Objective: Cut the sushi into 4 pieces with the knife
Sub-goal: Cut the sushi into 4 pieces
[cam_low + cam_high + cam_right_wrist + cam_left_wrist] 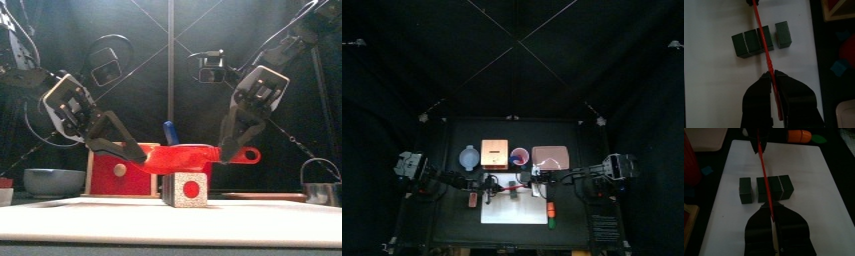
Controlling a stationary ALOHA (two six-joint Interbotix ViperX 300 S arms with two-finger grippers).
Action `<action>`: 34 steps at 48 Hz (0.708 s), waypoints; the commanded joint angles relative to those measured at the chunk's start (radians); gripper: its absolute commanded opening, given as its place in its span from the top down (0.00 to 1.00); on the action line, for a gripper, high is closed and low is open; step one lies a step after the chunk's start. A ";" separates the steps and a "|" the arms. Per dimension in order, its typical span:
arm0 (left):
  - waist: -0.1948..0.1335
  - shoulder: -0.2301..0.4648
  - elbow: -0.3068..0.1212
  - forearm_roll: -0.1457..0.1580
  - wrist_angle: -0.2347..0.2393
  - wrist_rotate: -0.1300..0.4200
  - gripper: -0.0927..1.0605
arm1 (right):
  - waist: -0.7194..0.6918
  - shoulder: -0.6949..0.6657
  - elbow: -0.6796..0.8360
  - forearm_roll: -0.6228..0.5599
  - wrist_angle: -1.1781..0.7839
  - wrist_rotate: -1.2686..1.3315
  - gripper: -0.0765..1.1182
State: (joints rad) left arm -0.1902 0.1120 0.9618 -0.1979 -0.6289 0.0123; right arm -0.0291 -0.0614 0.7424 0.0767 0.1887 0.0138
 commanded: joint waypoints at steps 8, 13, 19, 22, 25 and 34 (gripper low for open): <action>-0.041 0.005 -0.026 0.002 -0.002 0.002 0.74 | -0.009 0.009 -0.015 0.005 -0.018 0.008 0.87; -0.049 0.012 -0.032 0.000 -0.002 0.000 0.74 | -0.003 0.014 -0.014 0.011 -0.018 0.008 0.87; -0.057 0.032 -0.037 -0.011 -0.002 0.002 0.74 | 0.008 0.020 -0.011 0.026 -0.018 0.008 0.87; -0.058 0.054 -0.040 -0.018 -0.002 0.002 0.74 | 0.012 0.026 -0.003 0.038 -0.020 0.008 0.87; -0.057 0.078 -0.044 -0.028 -0.002 0.002 0.74 | 0.017 0.043 0.005 0.054 -0.029 0.008 0.87; -0.058 0.169 -0.060 -0.051 -0.002 0.000 0.74 | 0.026 0.103 0.025 0.083 -0.069 0.006 0.87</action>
State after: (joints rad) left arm -0.2209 0.2546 0.9173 -0.2454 -0.6351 0.0107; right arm 0.0046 0.0337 0.7701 0.1503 0.1381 0.0138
